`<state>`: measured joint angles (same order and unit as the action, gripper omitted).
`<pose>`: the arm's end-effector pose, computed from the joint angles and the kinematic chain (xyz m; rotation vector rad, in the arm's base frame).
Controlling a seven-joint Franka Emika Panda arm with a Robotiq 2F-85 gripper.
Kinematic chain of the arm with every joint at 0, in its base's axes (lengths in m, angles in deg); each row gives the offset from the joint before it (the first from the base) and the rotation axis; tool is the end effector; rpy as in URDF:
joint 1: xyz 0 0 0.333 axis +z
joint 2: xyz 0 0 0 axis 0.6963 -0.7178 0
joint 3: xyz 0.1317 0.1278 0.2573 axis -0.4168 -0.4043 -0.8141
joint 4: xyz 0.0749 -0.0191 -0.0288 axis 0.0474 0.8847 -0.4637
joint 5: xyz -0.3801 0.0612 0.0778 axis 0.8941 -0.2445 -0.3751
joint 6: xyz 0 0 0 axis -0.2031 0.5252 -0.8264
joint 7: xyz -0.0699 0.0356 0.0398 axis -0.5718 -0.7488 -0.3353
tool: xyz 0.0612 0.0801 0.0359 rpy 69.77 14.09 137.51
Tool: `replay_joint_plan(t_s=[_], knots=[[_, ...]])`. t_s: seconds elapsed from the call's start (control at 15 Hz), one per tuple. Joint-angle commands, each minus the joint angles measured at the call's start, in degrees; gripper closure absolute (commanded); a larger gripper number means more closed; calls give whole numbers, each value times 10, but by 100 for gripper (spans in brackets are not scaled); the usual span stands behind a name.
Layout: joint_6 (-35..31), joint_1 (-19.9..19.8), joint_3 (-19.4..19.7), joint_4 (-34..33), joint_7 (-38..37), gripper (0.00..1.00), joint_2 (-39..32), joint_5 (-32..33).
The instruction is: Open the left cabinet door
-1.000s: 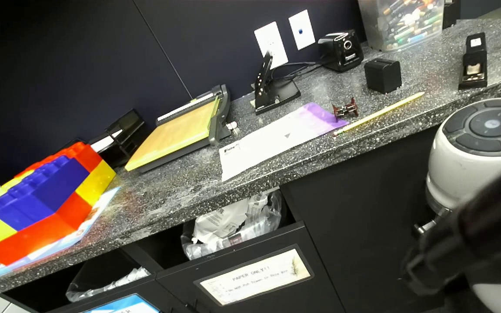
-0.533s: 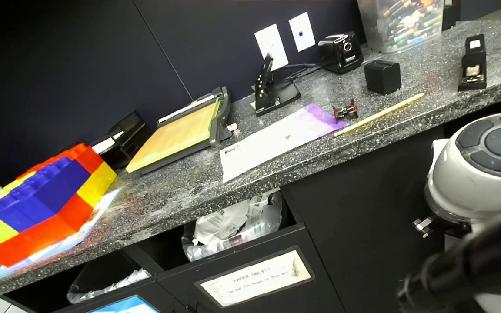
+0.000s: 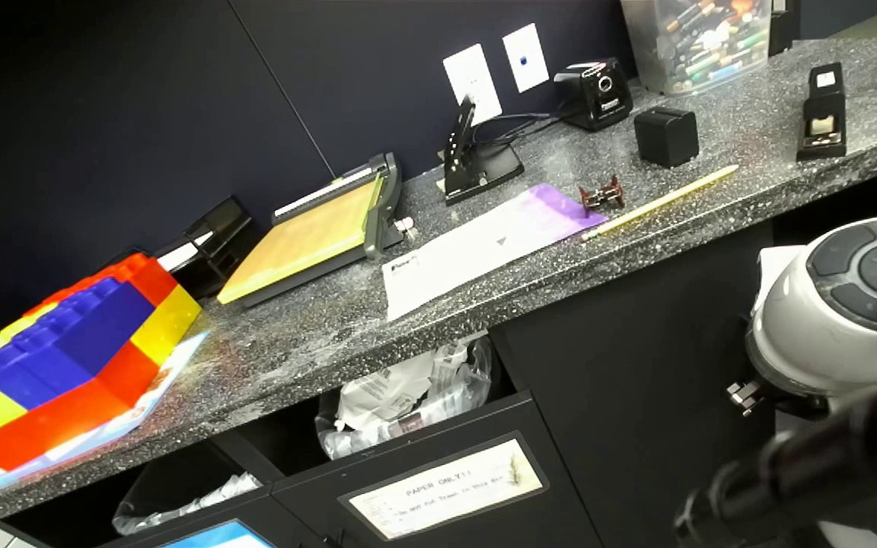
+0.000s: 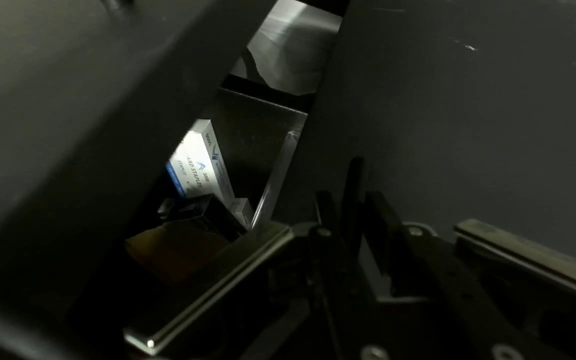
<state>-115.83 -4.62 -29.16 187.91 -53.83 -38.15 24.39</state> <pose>0.5864 0.1629 -0.0446 2.7837 0.4403 0.7671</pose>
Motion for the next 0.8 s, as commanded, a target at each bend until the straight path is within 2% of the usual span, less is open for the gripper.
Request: replay_joint_plan(t_s=[0.0, 0.13, 0.27, 0.6, 0.73], knots=[[5, 27, 5, 6, 12, 95, 5, -45], [24, 46, 3, 30, 1, 95, 27, -67], [31, 56, -19, 60, -5, 95, 46, -78], [29, 44, -89, 132, -16, 95, 108, -87], [39, 25, -122, 169, -18, 95, 154, -82]])
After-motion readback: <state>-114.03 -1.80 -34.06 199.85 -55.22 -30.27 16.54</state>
